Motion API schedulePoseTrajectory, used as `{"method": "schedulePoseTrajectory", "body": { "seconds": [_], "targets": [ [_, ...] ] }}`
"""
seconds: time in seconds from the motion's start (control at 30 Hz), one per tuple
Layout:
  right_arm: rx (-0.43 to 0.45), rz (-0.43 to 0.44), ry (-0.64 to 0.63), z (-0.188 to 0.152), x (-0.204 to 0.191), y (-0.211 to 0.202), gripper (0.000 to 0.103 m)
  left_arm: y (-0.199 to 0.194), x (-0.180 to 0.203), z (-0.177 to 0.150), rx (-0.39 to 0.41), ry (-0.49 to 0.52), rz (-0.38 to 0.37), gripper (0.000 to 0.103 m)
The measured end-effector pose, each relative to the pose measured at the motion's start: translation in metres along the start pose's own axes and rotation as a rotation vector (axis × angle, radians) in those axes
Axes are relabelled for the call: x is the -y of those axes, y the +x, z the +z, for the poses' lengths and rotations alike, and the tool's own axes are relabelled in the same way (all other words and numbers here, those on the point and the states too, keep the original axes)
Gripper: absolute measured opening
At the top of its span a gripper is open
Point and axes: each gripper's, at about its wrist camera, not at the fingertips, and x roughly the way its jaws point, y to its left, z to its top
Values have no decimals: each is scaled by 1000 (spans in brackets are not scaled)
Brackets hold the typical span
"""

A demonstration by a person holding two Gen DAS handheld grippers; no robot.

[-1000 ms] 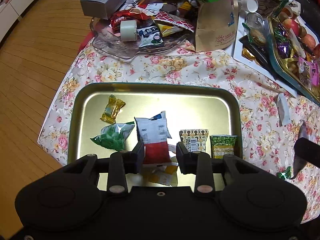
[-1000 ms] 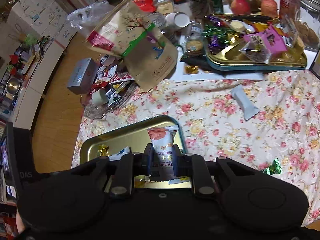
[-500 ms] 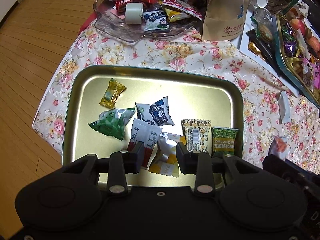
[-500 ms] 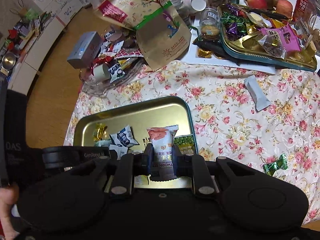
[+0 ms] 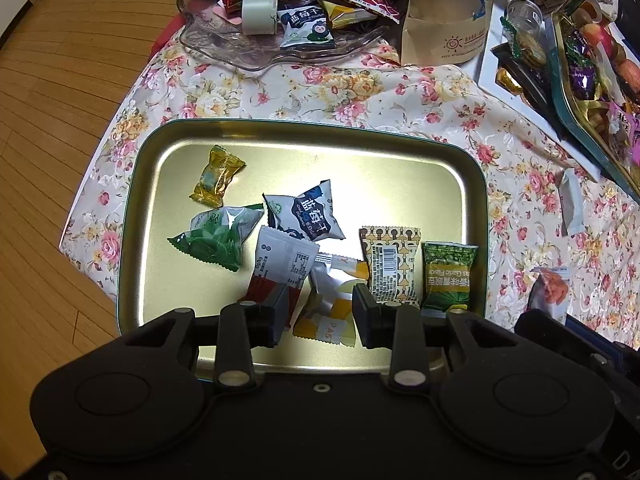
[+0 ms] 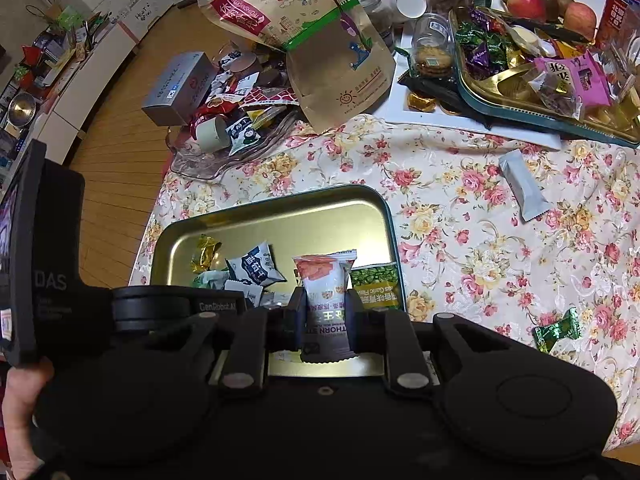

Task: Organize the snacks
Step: 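Open left tool then right tool to drop both packets onto the gold tray, then move right tool to the green wrapped candy on the cloth and close on it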

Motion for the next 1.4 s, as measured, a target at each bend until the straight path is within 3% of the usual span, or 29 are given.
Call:
{"method": "schedulePoseTrajectory", "body": {
  "seconds": [0.27, 0.47, 0.8, 1.4],
  "targets": [
    [-18, -9, 17, 0, 1, 2, 34, 1, 0, -1, -2, 5, 0, 43],
    [-30, -77, 17, 1, 4, 6, 38, 2, 5, -3, -8, 25, -1, 43],
    [-93, -191, 61, 2, 24, 21, 38, 2, 11, -4, -14, 47, -5, 43],
    [-148, -290, 145, 0, 64, 32, 38, 0, 30, -8, -19, 92, -13, 43]
  ]
}}
